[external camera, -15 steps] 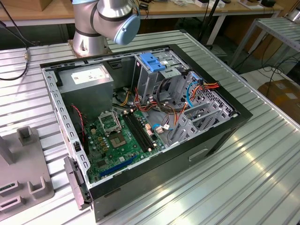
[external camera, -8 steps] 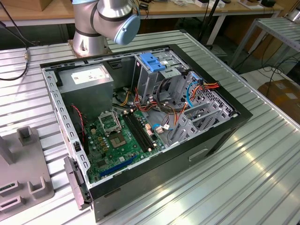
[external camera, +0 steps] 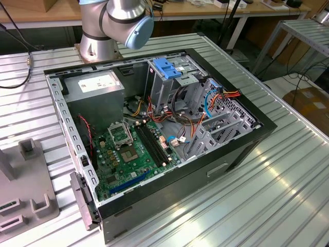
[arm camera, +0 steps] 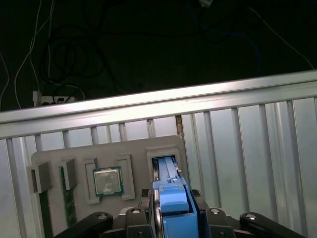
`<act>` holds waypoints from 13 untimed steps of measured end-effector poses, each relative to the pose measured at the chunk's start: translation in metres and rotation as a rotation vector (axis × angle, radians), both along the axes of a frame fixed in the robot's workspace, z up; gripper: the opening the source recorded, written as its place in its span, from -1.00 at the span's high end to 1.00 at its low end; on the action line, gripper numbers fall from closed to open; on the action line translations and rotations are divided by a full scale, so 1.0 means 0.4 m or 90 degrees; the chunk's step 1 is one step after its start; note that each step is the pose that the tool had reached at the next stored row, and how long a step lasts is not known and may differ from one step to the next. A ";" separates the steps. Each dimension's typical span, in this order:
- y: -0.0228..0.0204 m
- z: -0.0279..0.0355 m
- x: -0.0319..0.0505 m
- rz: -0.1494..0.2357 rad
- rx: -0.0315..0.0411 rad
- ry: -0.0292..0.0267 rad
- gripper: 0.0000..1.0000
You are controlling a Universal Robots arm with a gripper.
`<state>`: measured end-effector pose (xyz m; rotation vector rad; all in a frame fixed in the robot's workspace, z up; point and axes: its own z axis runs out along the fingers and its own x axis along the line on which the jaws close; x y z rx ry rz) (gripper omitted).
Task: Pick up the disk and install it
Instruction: 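Pick up the disk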
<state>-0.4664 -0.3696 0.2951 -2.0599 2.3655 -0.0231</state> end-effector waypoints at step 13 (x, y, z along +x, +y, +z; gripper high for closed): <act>0.000 0.000 0.000 0.000 0.0000 0.0000 0.25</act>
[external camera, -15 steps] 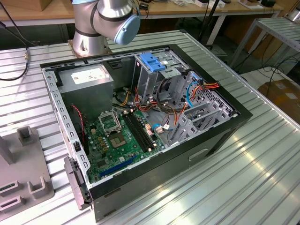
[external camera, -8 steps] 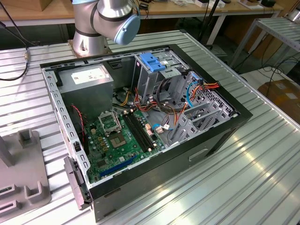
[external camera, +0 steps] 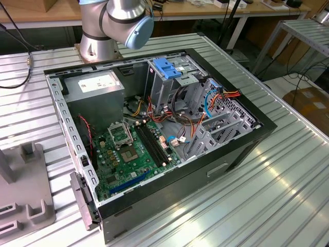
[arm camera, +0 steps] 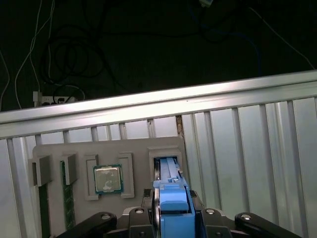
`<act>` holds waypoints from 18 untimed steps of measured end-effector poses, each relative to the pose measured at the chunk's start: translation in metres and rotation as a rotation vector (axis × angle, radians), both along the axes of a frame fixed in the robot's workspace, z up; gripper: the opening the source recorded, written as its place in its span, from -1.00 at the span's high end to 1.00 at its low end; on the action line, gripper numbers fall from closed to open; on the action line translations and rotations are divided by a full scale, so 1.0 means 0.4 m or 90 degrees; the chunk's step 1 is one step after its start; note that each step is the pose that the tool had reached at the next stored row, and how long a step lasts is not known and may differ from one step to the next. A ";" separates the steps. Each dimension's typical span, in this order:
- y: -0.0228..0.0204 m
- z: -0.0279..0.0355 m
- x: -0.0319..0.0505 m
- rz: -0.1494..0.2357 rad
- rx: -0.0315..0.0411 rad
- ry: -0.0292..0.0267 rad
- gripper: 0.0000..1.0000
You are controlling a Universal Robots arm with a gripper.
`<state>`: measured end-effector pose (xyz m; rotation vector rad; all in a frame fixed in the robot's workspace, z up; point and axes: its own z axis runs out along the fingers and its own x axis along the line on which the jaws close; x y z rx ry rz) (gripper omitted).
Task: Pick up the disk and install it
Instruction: 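Pick up the disk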
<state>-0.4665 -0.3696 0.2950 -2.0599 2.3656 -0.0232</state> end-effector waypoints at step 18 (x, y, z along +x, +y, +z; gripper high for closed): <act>-0.001 -0.001 0.000 0.097 0.0000 0.0000 0.25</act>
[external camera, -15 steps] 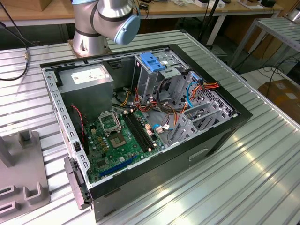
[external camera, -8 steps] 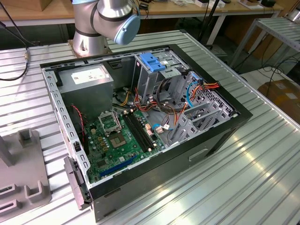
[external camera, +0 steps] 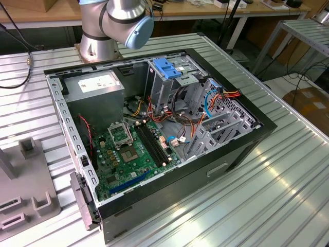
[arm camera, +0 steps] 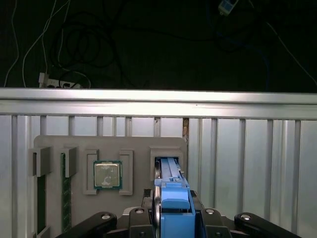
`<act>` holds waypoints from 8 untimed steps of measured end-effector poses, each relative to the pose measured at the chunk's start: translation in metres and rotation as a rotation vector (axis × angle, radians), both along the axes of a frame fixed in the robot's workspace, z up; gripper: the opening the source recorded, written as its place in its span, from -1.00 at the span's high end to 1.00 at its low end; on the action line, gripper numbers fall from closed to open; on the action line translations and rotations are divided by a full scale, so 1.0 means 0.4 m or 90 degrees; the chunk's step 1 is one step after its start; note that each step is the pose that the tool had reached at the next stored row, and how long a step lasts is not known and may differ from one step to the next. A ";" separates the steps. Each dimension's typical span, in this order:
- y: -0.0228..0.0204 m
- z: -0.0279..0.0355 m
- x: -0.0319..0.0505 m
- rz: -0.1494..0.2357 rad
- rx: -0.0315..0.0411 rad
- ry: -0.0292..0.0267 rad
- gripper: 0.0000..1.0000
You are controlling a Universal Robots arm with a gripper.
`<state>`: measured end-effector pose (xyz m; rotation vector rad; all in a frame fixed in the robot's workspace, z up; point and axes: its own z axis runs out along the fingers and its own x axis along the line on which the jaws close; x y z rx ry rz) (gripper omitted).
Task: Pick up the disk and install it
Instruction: 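Pick up the disk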
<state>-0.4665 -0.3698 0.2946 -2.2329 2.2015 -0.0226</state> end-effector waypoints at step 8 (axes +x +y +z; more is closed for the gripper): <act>0.000 0.000 0.000 -0.006 0.0000 0.0000 0.25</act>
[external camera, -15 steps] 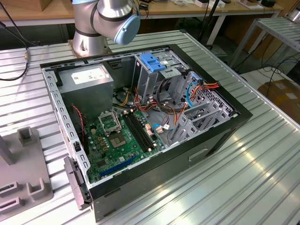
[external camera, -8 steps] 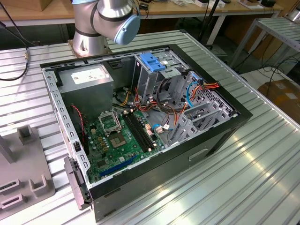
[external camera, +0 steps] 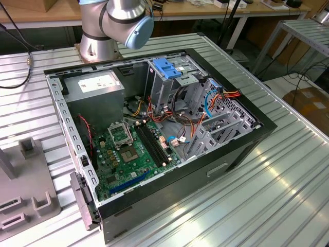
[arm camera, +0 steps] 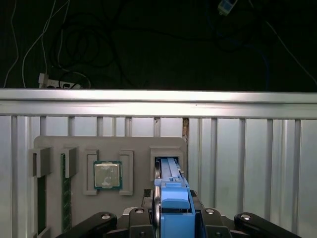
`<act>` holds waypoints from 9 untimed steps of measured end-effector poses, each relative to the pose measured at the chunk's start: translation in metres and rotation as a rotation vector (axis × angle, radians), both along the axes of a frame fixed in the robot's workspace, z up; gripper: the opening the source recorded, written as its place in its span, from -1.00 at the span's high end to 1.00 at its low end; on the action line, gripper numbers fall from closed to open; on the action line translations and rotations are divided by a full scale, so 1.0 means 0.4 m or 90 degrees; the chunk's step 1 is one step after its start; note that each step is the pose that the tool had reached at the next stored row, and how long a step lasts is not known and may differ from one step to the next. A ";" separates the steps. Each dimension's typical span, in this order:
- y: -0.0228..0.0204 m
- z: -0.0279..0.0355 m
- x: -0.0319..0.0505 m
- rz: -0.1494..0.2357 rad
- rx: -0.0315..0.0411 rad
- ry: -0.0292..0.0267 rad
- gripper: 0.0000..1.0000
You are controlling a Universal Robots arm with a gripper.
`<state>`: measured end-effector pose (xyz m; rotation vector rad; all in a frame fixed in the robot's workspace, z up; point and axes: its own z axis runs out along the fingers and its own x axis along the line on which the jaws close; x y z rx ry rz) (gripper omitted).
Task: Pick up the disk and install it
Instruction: 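Pick up the disk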
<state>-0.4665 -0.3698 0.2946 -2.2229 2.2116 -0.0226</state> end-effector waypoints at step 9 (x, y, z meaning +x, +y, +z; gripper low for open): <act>0.000 0.000 0.000 -0.003 0.0000 -0.0001 0.26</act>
